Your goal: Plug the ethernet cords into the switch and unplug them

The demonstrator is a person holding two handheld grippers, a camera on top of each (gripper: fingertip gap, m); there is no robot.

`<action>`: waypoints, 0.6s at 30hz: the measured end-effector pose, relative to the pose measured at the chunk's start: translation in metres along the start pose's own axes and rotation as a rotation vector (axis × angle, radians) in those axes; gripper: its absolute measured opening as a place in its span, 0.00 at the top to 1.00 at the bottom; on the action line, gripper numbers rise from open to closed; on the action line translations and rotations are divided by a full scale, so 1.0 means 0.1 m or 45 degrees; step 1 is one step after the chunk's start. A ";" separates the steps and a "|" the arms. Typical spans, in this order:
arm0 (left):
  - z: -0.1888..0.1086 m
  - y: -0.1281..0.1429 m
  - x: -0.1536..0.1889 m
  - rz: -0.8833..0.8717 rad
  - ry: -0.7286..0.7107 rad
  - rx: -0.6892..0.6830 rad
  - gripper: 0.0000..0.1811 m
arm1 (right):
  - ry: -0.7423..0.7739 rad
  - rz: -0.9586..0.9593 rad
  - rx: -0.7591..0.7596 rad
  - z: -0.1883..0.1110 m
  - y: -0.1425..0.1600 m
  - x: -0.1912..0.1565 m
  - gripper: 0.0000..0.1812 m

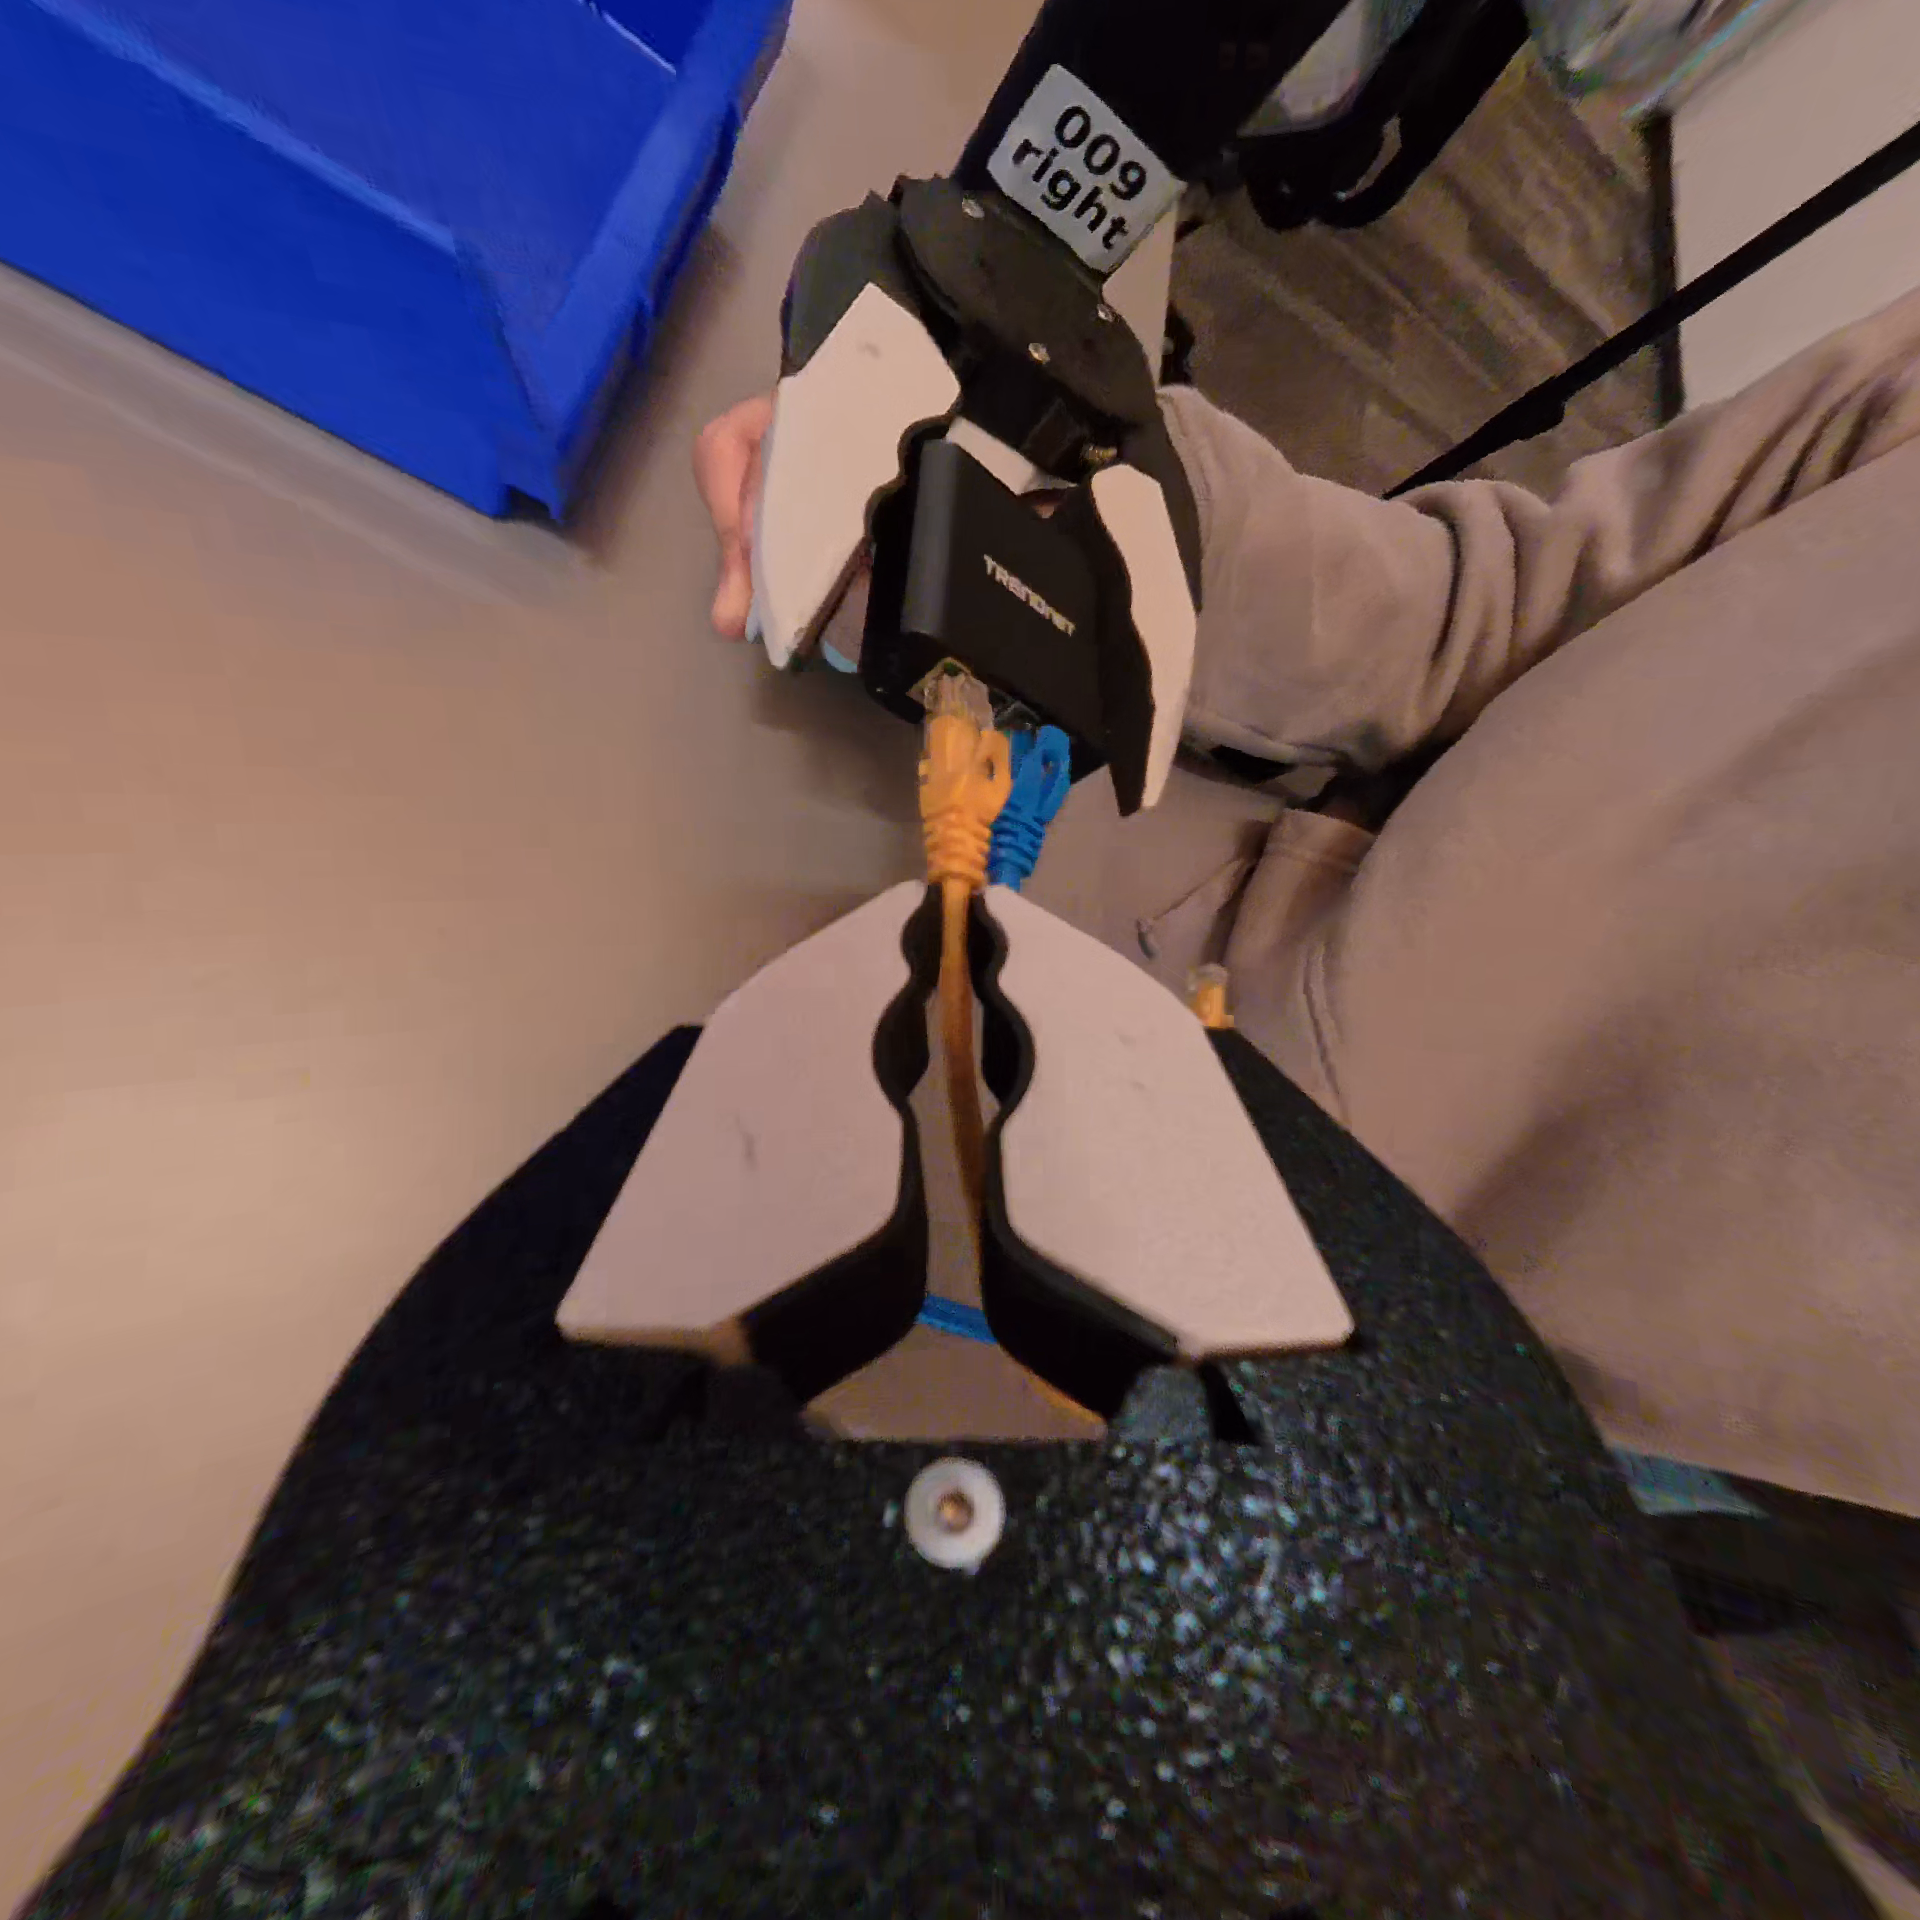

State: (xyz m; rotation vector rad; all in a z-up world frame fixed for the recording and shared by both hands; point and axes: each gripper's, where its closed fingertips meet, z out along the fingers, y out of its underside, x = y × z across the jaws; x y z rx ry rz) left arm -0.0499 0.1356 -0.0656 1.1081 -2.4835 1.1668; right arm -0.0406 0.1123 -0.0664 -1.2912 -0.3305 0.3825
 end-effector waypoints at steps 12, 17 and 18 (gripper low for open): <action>0.02 -0.09 -0.06 0.622 -0.361 0.219 0.97 | -0.010 0.003 0.040 -0.04 -0.04 0.00 0.59; 0.02 -0.09 -0.04 0.654 -0.298 0.312 0.97 | -0.015 -0.001 0.038 -0.04 -0.04 -0.01 0.59; 0.02 -0.09 -0.05 0.670 -0.303 0.317 0.97 | -0.014 0.002 0.037 -0.04 -0.04 0.00 0.59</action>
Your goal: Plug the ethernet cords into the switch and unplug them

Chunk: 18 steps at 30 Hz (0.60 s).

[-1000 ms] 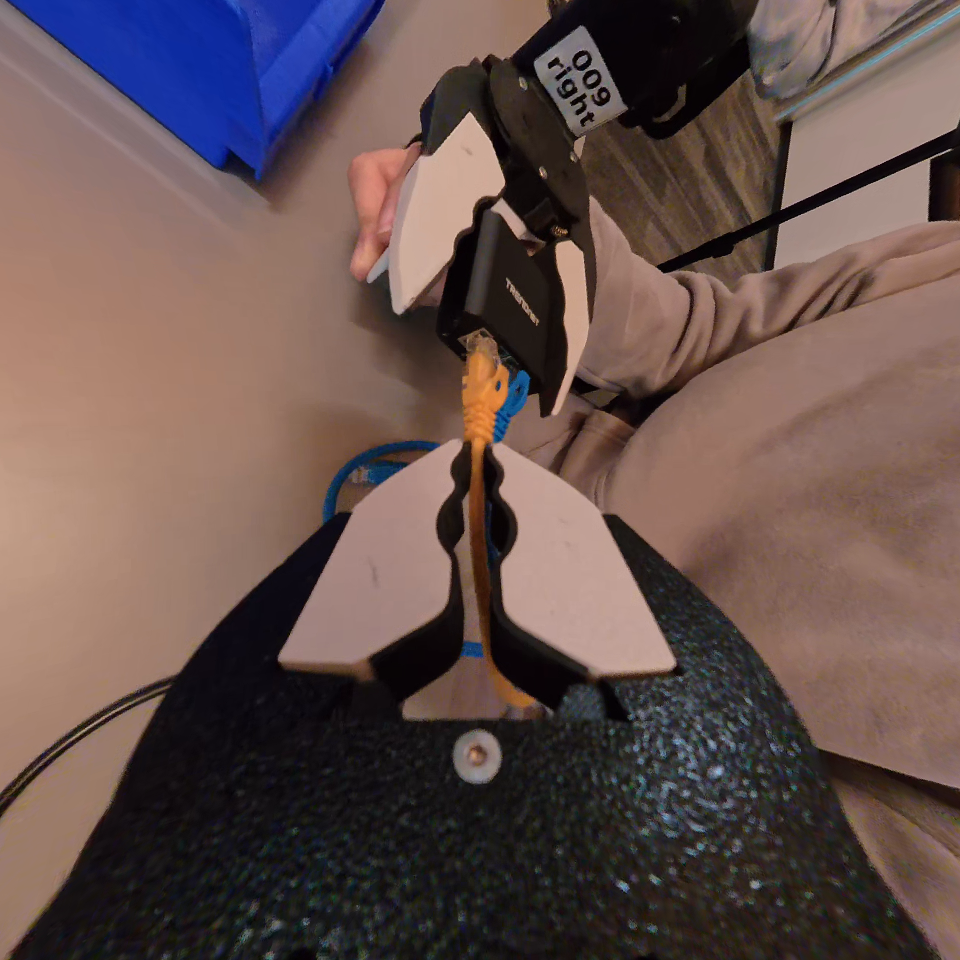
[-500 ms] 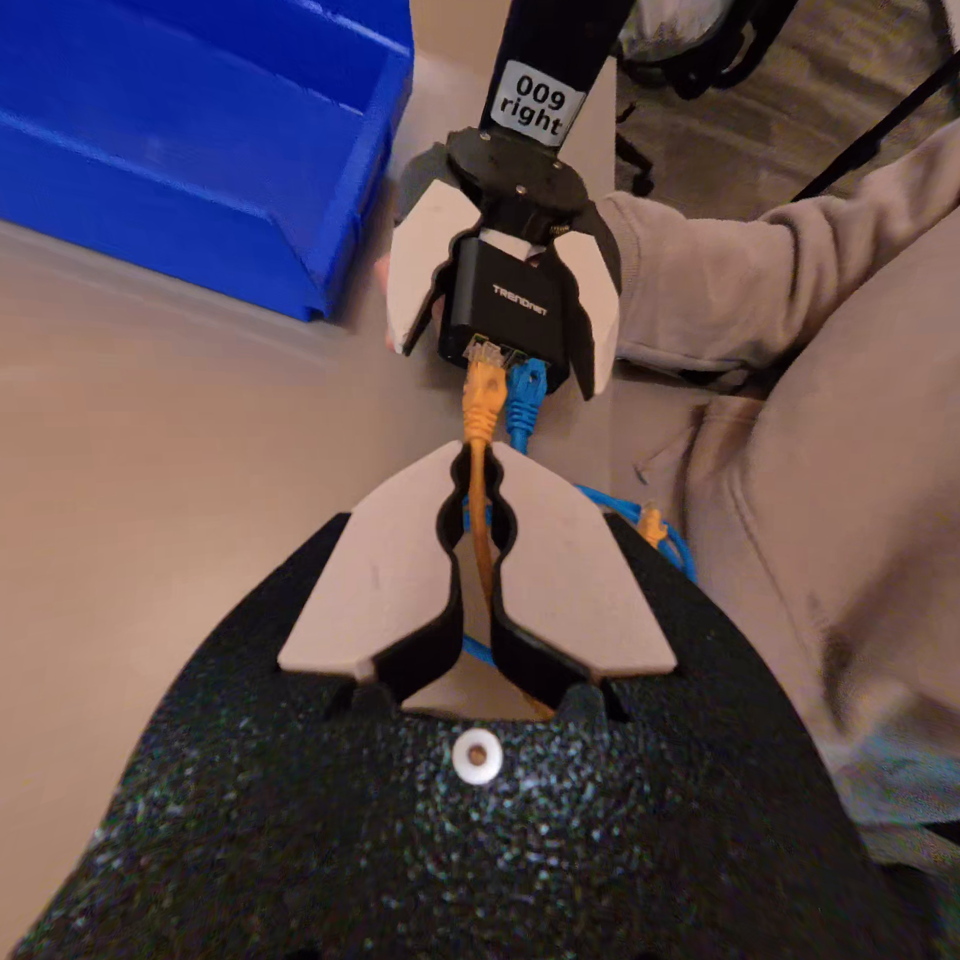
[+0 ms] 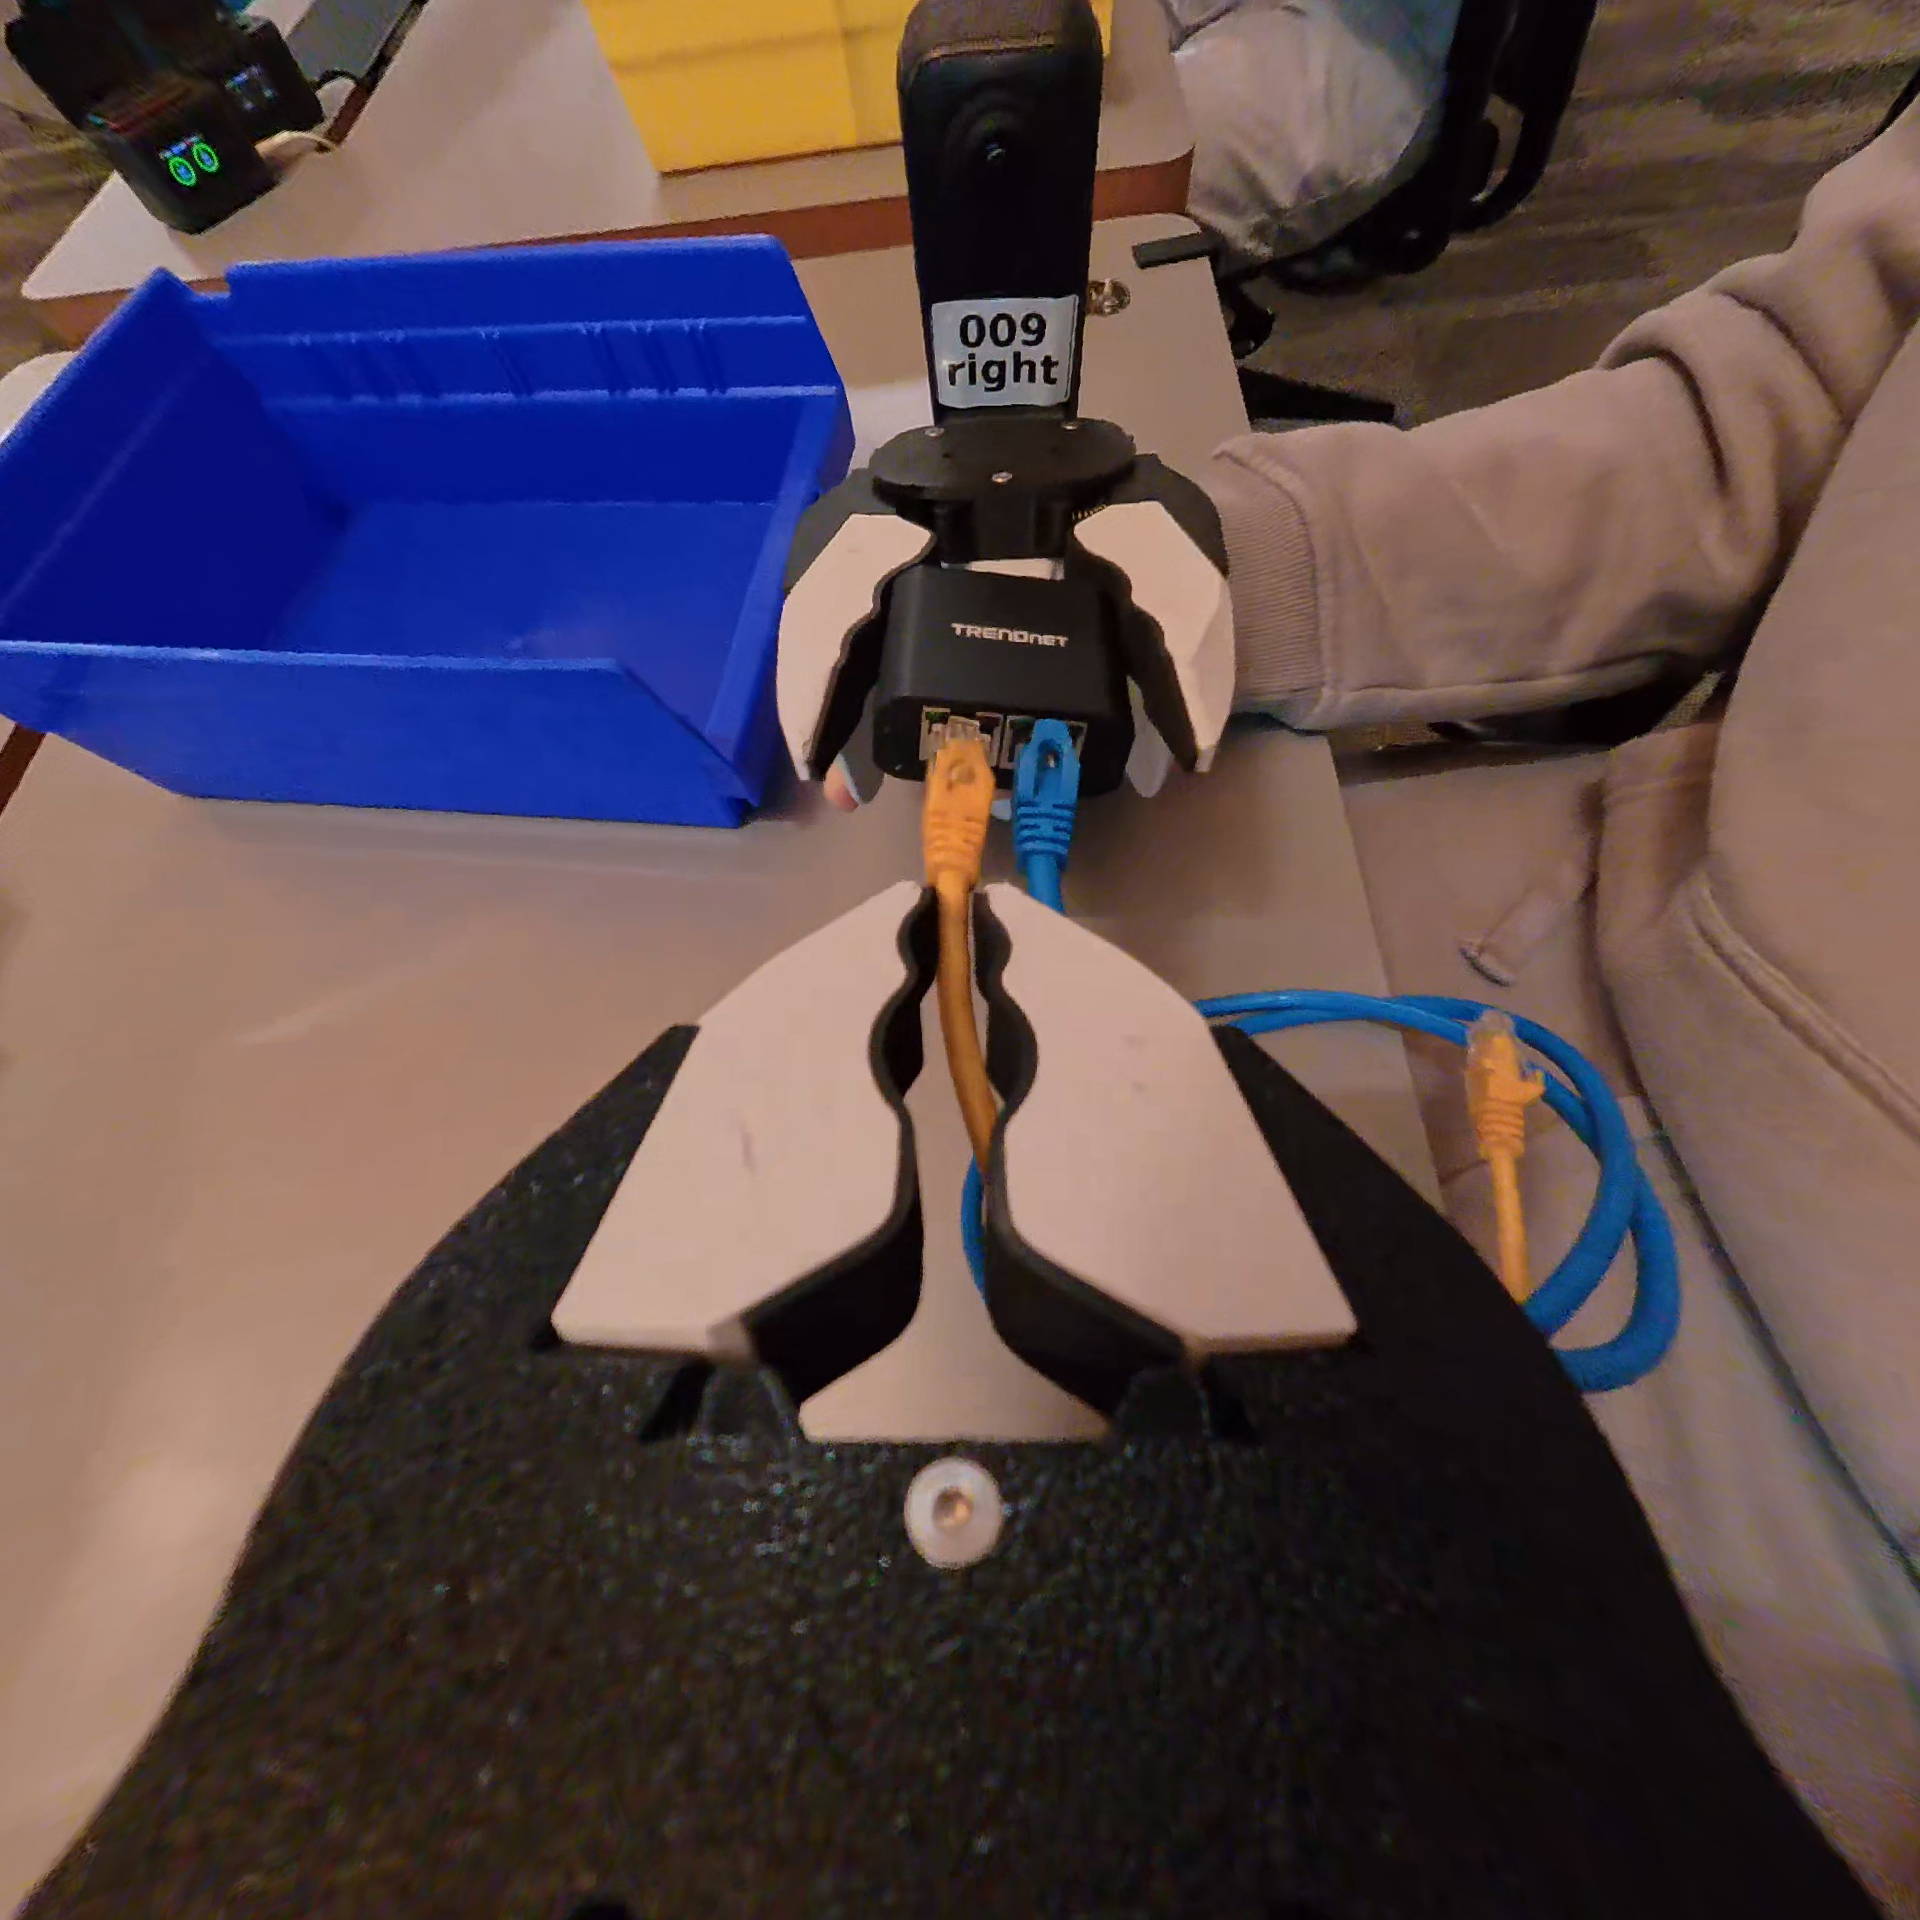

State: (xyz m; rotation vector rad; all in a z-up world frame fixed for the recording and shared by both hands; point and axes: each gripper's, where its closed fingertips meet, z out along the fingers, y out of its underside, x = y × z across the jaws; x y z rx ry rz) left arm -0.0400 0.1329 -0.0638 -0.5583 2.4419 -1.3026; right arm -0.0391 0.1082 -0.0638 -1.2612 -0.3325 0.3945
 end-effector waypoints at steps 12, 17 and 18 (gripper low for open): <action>0.00 0.02 0.00 0.014 -0.075 -0.143 0.98 | -0.006 -0.004 -0.013 0.01 0.01 -0.01 0.59; 0.00 0.02 0.03 0.046 -0.053 -0.217 0.98 | -0.015 -0.006 -0.029 0.02 0.03 -0.02 0.59; 0.00 0.03 0.03 0.016 -0.049 -0.228 0.98 | -0.006 -0.005 -0.032 0.02 0.03 -0.01 0.59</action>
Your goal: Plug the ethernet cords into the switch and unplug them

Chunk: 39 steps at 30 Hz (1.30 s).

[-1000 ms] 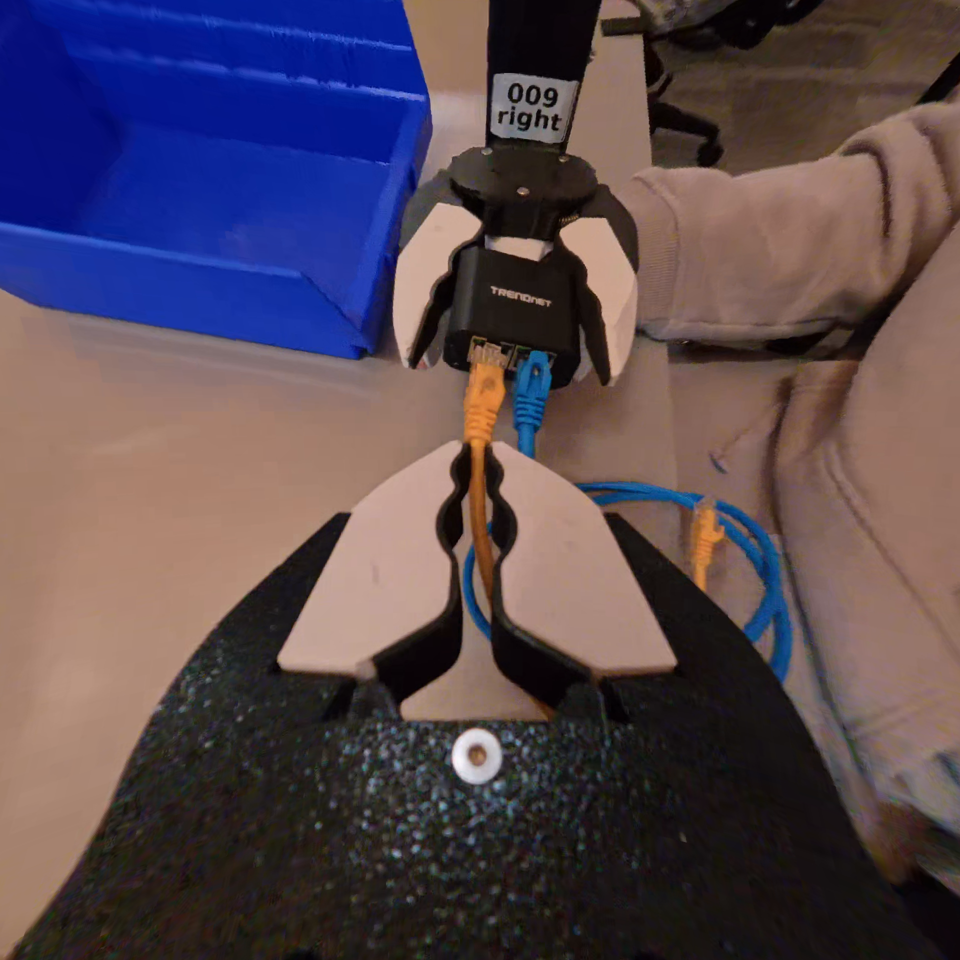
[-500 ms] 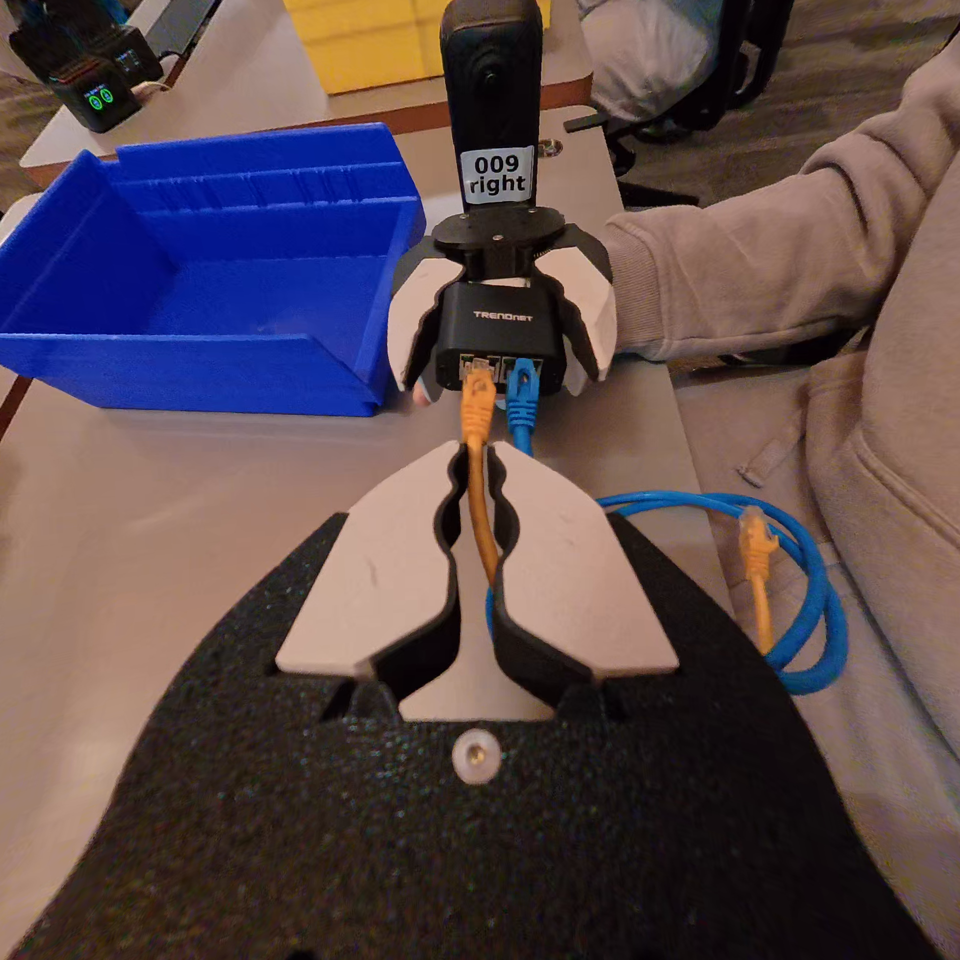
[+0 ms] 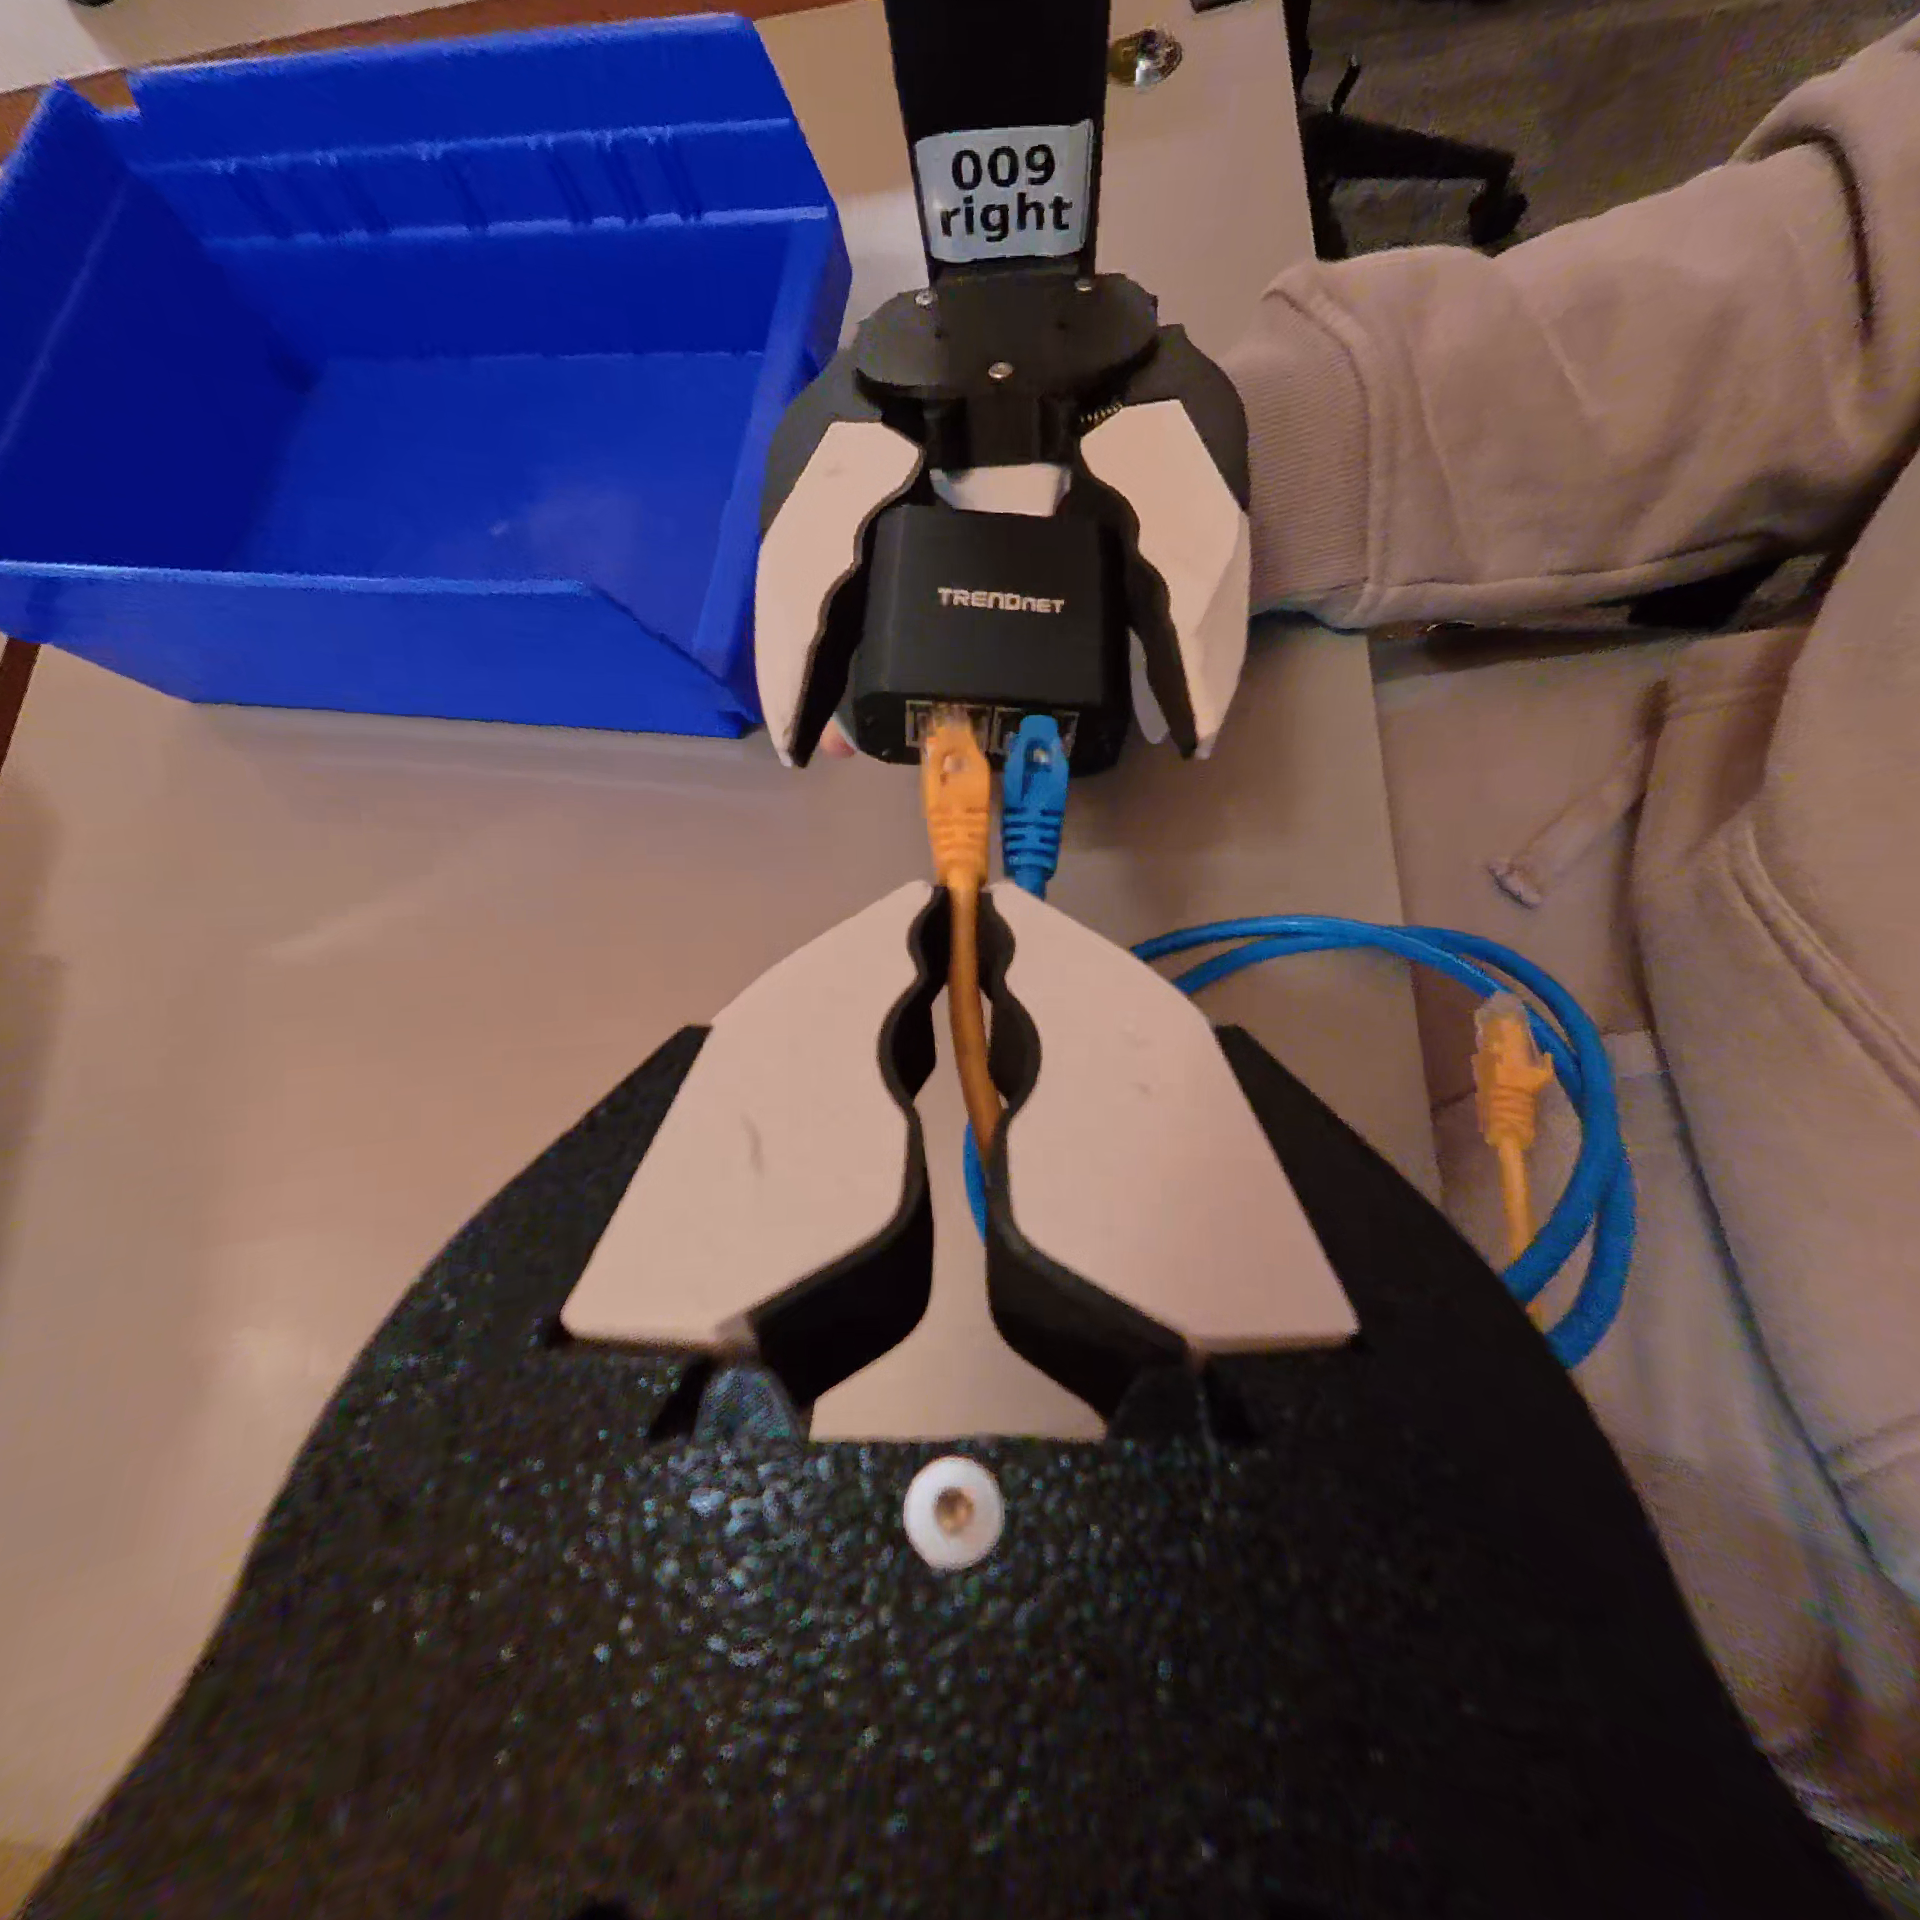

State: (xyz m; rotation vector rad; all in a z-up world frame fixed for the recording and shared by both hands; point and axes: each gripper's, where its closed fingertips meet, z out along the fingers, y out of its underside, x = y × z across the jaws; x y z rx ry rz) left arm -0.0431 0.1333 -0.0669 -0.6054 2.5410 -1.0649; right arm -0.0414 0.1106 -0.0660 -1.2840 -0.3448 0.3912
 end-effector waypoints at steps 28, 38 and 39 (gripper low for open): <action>-0.02 -0.15 0.16 -1.599 0.449 1.136 0.82 | 0.842 -0.358 0.003 -0.04 -0.13 0.62 0.59; 0.15 -0.22 -0.07 -1.547 0.567 1.065 0.80 | 0.642 -0.494 -0.100 0.30 -0.05 0.33 0.59; 0.18 -0.20 -0.07 -1.551 0.574 1.027 0.87 | 0.626 -0.485 -0.087 0.31 -0.07 0.32 0.59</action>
